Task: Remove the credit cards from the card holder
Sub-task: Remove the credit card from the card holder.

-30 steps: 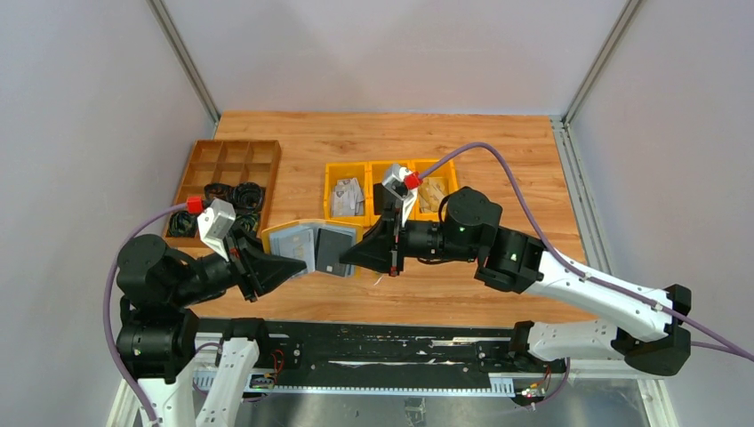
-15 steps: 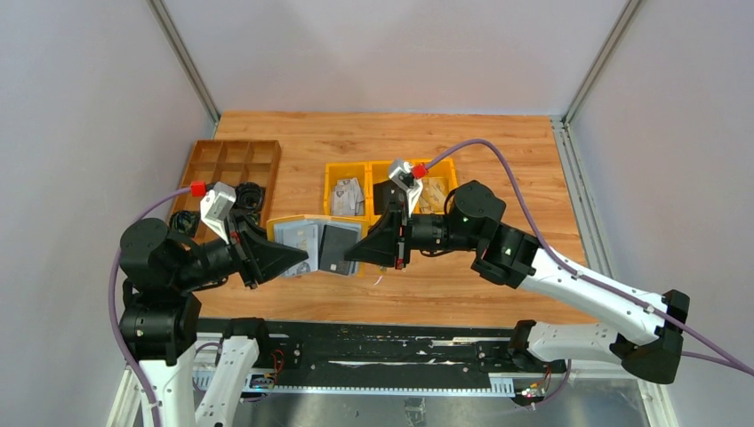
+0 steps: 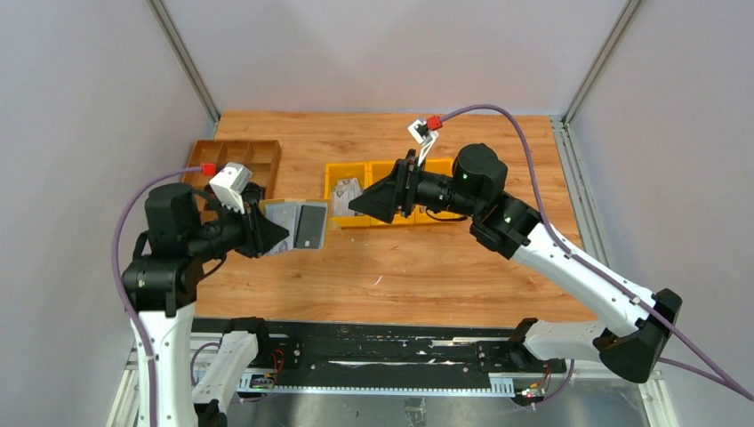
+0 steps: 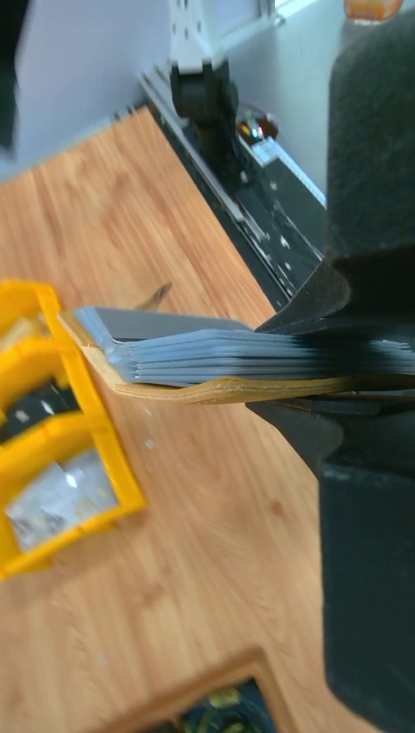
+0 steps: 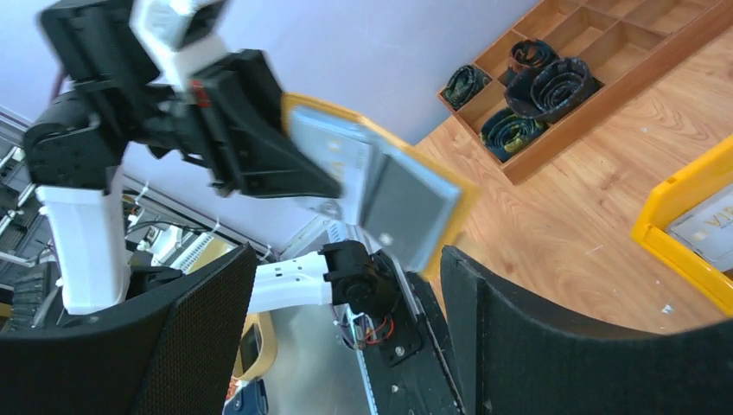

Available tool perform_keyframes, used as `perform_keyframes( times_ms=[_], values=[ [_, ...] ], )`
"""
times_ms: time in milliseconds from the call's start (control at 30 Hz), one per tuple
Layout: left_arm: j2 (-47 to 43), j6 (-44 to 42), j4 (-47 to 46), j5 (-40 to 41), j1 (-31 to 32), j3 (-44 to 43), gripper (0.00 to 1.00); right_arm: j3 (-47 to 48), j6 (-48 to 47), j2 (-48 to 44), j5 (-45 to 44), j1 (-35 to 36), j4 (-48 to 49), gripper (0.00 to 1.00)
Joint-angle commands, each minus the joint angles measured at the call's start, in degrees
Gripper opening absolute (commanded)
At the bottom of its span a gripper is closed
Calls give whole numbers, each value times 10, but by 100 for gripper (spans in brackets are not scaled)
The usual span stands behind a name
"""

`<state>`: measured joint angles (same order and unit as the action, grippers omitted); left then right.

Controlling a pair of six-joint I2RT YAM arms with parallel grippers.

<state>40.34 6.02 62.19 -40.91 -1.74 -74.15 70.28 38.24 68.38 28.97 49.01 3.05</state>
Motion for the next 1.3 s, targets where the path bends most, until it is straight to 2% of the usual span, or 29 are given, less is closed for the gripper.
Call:
perform_keyframes(
  times_ms=[0, 67, 167, 267, 400, 567, 767, 833, 933, 1000, 1100, 1167, 1267],
  values=[
    [35, -77, 60, 74, 2, -9, 0, 29, 42, 4, -27, 4, 4, 81],
    [32, -79, 59, 52, 2, -10, 0, 18, 88, 23, 7, 8, 55, 81],
    [21, -86, 59, 4, 2, -15, 0, -11, 175, 61, 66, 14, 179, 77],
    [20, -79, 59, -48, 1, -18, 0, -21, 230, 92, 102, 19, 261, 72],
    [24, -63, 58, -103, 1, -25, 0, -36, 271, 121, 128, 24, 312, 68],
    [37, -37, 58, -139, 1, -33, 0, -48, 267, 128, 135, 43, 329, 62],
    [40, -26, 58, -147, 1, -37, 0, -52, 228, 133, 127, 62, 285, 54],
    [38, -23, 59, -145, 1, -40, 0, -47, 200, 124, 116, 58, 244, 52],
    [33, -23, 59, -139, 1, -43, 0, -3, 100, 78, 67, 39, 109, 60],
    [31, -21, 58, -136, 2, -45, 0, 45, -4, 48, 12, 34, -12, 66],
    [27, -20, 58, -131, 1, -51, 0, 99, -86, 20, -75, 34, -119, 68],
    [26, -19, 59, -132, 1, -52, 0, 106, -101, 4, -106, 37, -131, 67],
    [26, -17, 59, -125, 1, -51, 0, 90, -78, -5, -79, 52, -93, 61]
  ],
)
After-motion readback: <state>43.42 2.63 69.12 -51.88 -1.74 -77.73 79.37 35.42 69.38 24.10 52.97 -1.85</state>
